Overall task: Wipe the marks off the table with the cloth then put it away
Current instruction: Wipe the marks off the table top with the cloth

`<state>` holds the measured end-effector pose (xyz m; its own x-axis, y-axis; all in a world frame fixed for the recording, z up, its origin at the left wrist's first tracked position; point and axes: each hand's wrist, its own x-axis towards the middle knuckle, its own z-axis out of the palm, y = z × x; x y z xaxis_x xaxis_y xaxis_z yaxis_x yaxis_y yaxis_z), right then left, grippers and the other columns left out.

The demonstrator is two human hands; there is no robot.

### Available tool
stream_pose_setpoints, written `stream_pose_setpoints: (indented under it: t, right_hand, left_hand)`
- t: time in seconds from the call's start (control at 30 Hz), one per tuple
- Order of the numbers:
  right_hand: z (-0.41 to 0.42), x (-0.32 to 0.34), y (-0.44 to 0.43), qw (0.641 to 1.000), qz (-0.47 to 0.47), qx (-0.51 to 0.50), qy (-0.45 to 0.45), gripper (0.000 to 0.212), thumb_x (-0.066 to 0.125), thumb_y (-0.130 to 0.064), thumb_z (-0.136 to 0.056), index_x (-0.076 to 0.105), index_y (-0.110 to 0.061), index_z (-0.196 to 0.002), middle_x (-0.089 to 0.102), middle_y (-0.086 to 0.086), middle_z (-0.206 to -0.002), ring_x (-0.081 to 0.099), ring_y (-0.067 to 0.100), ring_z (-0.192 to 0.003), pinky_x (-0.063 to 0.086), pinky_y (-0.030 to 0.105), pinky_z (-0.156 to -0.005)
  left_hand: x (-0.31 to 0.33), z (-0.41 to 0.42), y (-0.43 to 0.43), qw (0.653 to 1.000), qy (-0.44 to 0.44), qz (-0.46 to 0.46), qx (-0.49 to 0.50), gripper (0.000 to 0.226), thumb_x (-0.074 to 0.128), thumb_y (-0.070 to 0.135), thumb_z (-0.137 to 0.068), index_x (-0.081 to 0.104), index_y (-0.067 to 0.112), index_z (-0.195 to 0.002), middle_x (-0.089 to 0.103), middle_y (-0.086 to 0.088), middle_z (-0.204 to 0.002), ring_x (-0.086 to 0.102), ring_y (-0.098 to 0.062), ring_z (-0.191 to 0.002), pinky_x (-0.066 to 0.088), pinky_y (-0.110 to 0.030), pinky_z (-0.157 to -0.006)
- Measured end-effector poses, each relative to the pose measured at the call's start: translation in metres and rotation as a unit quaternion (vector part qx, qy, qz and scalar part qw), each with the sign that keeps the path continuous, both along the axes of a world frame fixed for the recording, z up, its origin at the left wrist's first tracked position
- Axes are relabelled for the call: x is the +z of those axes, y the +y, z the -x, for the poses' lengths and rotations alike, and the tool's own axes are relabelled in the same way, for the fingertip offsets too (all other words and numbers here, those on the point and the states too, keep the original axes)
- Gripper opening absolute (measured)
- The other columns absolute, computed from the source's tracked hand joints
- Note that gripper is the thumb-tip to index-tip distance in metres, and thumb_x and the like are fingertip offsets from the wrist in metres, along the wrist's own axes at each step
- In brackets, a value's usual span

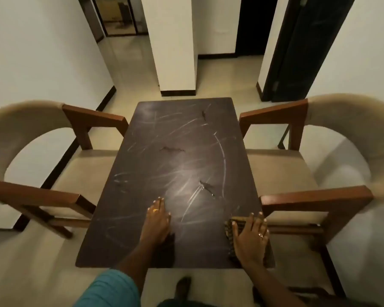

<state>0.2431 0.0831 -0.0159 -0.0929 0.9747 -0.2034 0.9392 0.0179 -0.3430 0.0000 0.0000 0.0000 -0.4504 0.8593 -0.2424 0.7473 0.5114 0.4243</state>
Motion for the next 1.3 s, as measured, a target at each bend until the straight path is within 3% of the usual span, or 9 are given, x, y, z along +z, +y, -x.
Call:
stream_pose_setpoints:
  t: [0.2, 0.37, 0.6, 0.73, 0.83, 1.03, 1.1, 1.23, 1.3]
  right_hand:
    - [-0.024, -0.025, -0.005, 0.998, 0.036, 0.035, -0.027, 0.065, 0.031, -0.045, -0.099, 0.009, -0.015, -0.152, 0.003, 0.014, -0.160, 0.006, 0.037, -0.146, 0.013, 0.048, -0.118]
    - [-0.018, -0.026, -0.008, 0.998, 0.028, 0.029, -0.039, 0.056, 0.037, -0.032, -0.100, 0.020, -0.015, -0.151, 0.008, 0.021, -0.158, 0.009, 0.041, -0.145, 0.014, 0.052, -0.116]
    - [0.008, -0.024, -0.019, 0.995, 0.053, -0.010, -0.082, 0.075, 0.035, -0.058, -0.093, 0.015, -0.016, -0.152, 0.005, 0.023, -0.158, 0.009, 0.044, -0.143, 0.016, 0.054, -0.115]
    - [0.046, -0.024, -0.036, 0.997, 0.036, -0.028, -0.057, 0.072, 0.040, -0.057, -0.092, 0.034, -0.009, -0.146, 0.020, 0.030, -0.152, 0.023, 0.051, -0.137, 0.023, 0.059, -0.109]
    - [0.080, -0.028, -0.051, 0.997, 0.058, -0.006, -0.055, 0.080, 0.024, -0.062, -0.083, 0.048, -0.008, -0.137, 0.037, 0.032, -0.144, 0.038, 0.053, -0.129, 0.034, 0.061, -0.102]
    - [0.131, -0.028, -0.096, 0.986, 0.076, 0.133, -0.067, 0.074, 0.034, -0.062, -0.074, 0.062, -0.017, -0.126, 0.054, 0.024, -0.134, 0.055, 0.045, -0.118, 0.046, 0.055, -0.093]
    - [0.130, -0.026, -0.103, 0.978, 0.084, 0.174, -0.077, 0.075, 0.029, -0.064, -0.077, 0.055, -0.020, -0.133, 0.047, 0.021, -0.142, 0.049, 0.043, -0.126, 0.041, 0.054, -0.100]
    - [0.093, -0.027, -0.089, 0.974, 0.054, 0.206, -0.081, 0.085, -0.002, -0.064, -0.075, 0.011, -0.028, -0.152, 0.000, 0.012, -0.160, 0.004, 0.033, -0.148, 0.007, 0.047, -0.118]
    - [0.069, -0.027, -0.074, 0.984, 0.035, 0.154, -0.084, 0.074, 0.006, -0.061, -0.085, 0.005, -0.029, -0.152, -0.004, 0.011, -0.160, 0.001, 0.032, -0.148, 0.006, 0.047, -0.118]
  left_hand:
    - [-0.016, 0.029, -0.073, 0.988, 0.000, -0.012, 0.154, 0.051, 0.035, 0.020, -0.099, 0.020, 0.003, -0.145, 0.025, -0.016, -0.153, 0.022, -0.029, -0.143, 0.015, -0.040, -0.117]
    - [-0.028, 0.068, -0.119, 0.978, 0.054, 0.018, 0.200, 0.050, 0.039, 0.015, -0.097, 0.026, 0.001, -0.143, 0.034, -0.020, -0.148, 0.033, -0.033, -0.137, 0.027, -0.045, -0.114]
    - [-0.046, 0.114, -0.151, 0.965, 0.040, 0.025, 0.259, 0.047, 0.043, 0.015, -0.094, 0.031, 0.001, -0.137, 0.043, -0.022, -0.136, 0.045, -0.037, -0.122, 0.042, -0.049, -0.101]
    - [-0.058, 0.120, -0.151, 0.960, -0.004, 0.029, 0.278, 0.050, 0.041, 0.017, -0.096, 0.026, 0.001, -0.141, 0.037, -0.022, -0.143, 0.039, -0.039, -0.129, 0.037, -0.053, -0.106]
    - [-0.068, 0.117, -0.151, 0.952, -0.025, 0.032, 0.305, 0.052, 0.040, 0.018, -0.097, 0.024, -0.001, -0.142, 0.035, -0.023, -0.146, 0.035, -0.040, -0.133, 0.031, -0.055, -0.110]
    - [-0.076, 0.109, -0.155, 0.954, -0.007, 0.000, 0.299, 0.055, 0.043, 0.017, -0.096, 0.021, -0.003, -0.143, 0.030, -0.025, -0.148, 0.028, -0.039, -0.138, 0.024, -0.050, -0.114]
    - [-0.076, 0.109, -0.155, 0.955, -0.003, -0.007, 0.297, 0.056, 0.043, 0.017, -0.096, 0.021, -0.003, -0.143, 0.030, -0.025, -0.148, 0.028, -0.040, -0.138, 0.025, -0.051, -0.114]
    - [-0.076, 0.112, -0.158, 0.960, 0.008, -0.003, 0.279, 0.056, 0.041, 0.018, -0.097, 0.020, -0.003, -0.144, 0.027, -0.025, -0.149, 0.025, -0.040, -0.139, 0.024, -0.051, -0.114]
    - [-0.077, 0.115, -0.162, 0.963, 0.018, 0.000, 0.270, 0.055, 0.041, 0.019, -0.097, 0.020, -0.003, -0.143, 0.027, -0.025, -0.149, 0.026, -0.040, -0.138, 0.025, -0.051, -0.114]
